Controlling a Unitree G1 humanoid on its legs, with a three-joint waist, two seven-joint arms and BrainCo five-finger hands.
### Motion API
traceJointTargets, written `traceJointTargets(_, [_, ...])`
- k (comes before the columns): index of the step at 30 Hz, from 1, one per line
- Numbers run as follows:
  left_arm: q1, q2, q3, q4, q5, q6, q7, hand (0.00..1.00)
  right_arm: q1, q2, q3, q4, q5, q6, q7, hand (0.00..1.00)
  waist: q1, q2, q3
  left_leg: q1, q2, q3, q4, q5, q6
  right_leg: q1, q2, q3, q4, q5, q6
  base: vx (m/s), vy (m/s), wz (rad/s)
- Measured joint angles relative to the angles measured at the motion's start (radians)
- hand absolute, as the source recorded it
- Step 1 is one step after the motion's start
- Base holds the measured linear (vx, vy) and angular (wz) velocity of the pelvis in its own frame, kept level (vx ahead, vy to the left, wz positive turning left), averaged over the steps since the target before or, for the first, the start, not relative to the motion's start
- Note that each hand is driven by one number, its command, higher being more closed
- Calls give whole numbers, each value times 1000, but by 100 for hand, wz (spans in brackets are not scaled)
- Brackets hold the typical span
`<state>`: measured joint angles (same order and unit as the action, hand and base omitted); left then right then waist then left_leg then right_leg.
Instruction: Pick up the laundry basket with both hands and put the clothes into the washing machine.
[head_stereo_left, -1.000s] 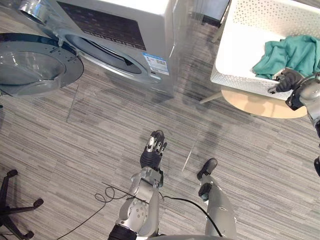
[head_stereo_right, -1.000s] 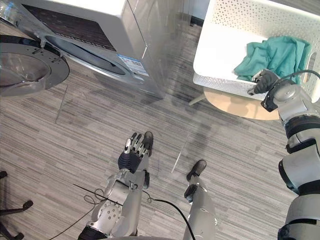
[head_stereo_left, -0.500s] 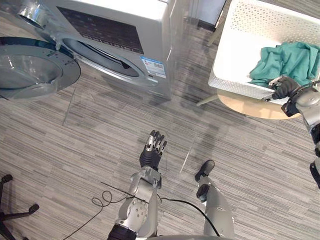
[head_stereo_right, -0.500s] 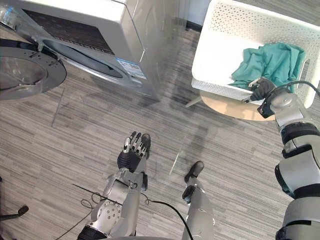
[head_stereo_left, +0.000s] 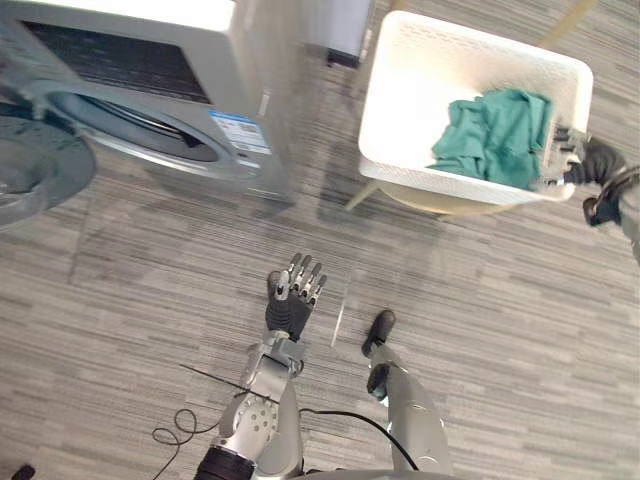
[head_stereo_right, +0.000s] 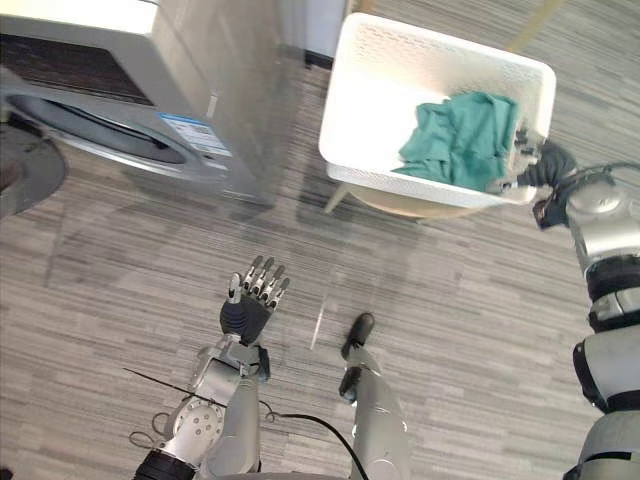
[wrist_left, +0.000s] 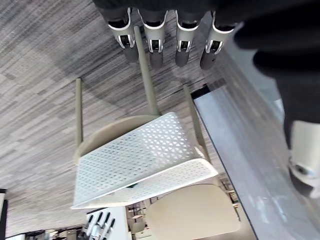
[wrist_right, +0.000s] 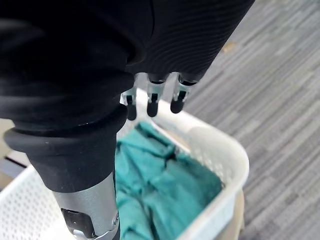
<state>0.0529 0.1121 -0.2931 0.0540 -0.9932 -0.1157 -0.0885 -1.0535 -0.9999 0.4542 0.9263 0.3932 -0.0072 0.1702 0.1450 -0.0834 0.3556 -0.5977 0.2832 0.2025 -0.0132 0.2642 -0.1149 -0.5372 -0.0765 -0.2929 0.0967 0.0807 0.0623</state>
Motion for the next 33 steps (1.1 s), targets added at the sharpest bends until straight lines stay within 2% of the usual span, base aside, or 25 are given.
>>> traceJointTargets(2, [-2, 5, -1, 18, -1, 0, -5, 0, -18, 0, -10, 22, -4, -18, -23, 0, -3, 1, 1, -6, 11, 2, -1, 0, 1, 0, 14, 2, -22, 16, -7, 3, -45, -15])
traceJointTargets(7, [0, 24, -21, 41, -1, 1, -20, 0, -59, 0, -9, 81, -24, -17, -38, 0, -3, 5, 18, -20, 10, -5, -12, 1, 1, -7, 18, -4, -33, 23, -8, 40, -11, 3])
traceJointTargets(12, [-4, 28, -31, 41, 5, -1, -20, 0, -159, 1, 42, 108, -55, -23, -39, 0, 3, 35, 48, -40, -17, -7, -48, 18, 14, -24, 2, -10, -59, 40, -4, 69, 22, 11])
traceJointTargets(17, [-33, 19, -27, 33, 6, -9, -17, 0, -197, 2, 73, 85, -89, -28, -76, 0, 5, 46, 64, -76, -28, -4, -46, 21, 14, -51, -15, -18, -66, 43, 1, 70, 27, 8])
traceJointTargets(22, [-37, -30, -23, 28, 7, -22, -11, 0, -211, 3, 72, -8, -129, -58, -148, 0, 6, 52, 82, -95, -21, 0, -40, 19, 13, -66, -15, -29, -56, 33, 9, 16, 11, 0])
traceJointTargets(26, [-35, -35, -28, 24, 8, -22, -13, 0, -216, 3, 72, -8, -177, -60, -149, 0, 5, 52, 82, -109, -24, 2, -40, 18, 12, -113, -31, -33, 20, -1, 7, -14, 26, 2])
traceJointTargets(31, [-35, -30, -32, 9, 4, -22, -15, 0, -257, 3, 120, 29, -225, -60, -147, 0, 7, 56, 84, -145, -27, 3, -43, 20, 13, -154, -37, -35, 32, -1, 6, 0, 0, 0])
traceJointTargets(33, [-35, -30, -64, -11, -9, -19, -25, 0, -297, 0, 145, 72, -254, -57, -146, 0, 3, 70, 87, -160, -40, 6, -53, 29, 24, -176, -49, -36, 39, -1, 7, 12, 16, 5])
